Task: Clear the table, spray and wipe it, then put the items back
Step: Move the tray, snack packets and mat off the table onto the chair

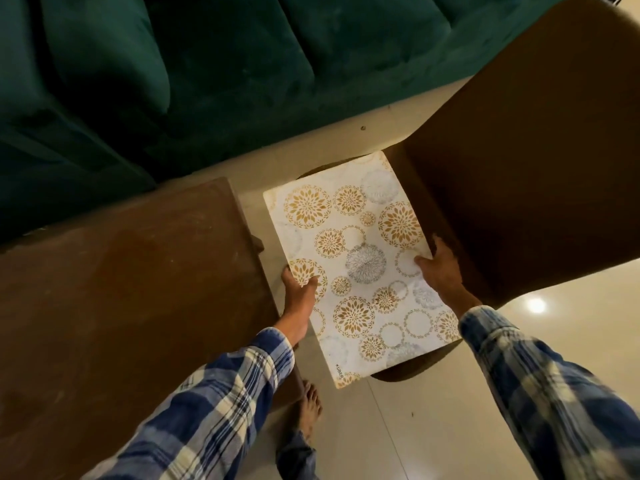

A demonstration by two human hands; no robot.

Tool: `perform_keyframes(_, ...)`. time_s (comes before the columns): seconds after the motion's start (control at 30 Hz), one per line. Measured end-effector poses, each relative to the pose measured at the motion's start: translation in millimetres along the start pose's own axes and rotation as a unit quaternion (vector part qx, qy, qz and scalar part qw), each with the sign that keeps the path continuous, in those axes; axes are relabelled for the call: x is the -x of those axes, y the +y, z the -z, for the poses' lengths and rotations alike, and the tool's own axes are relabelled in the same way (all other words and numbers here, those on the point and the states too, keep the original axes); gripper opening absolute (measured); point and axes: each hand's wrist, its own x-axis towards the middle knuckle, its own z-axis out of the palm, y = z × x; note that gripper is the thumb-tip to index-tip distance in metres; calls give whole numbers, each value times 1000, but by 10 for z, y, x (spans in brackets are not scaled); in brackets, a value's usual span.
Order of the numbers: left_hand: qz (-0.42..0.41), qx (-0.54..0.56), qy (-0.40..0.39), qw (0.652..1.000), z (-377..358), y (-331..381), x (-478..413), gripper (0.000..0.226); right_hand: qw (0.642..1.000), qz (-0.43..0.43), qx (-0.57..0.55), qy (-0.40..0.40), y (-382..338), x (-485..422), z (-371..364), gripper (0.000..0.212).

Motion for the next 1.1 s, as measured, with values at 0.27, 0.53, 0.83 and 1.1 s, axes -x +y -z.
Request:
perform_keyframes(0.27,-211,-251,34,944,201,-78,76,131,963,189,173,77,-271,579,-304,84)
perform_keyframes(0.53,-259,-390,69,881,1035,-34,416,77,932,296,205,-40,-737,1376,-1150,73)
perform_keyframes(0.83,-232,-372,196,877,3105,-532,1028,68,872,391,255,-146,-1588,2793,-2479,70)
perform_keyframes(1.1,-174,-276,338,883,5535,-1982,1954,66,773,517,289,-226,-1946,4971,-4272,68)
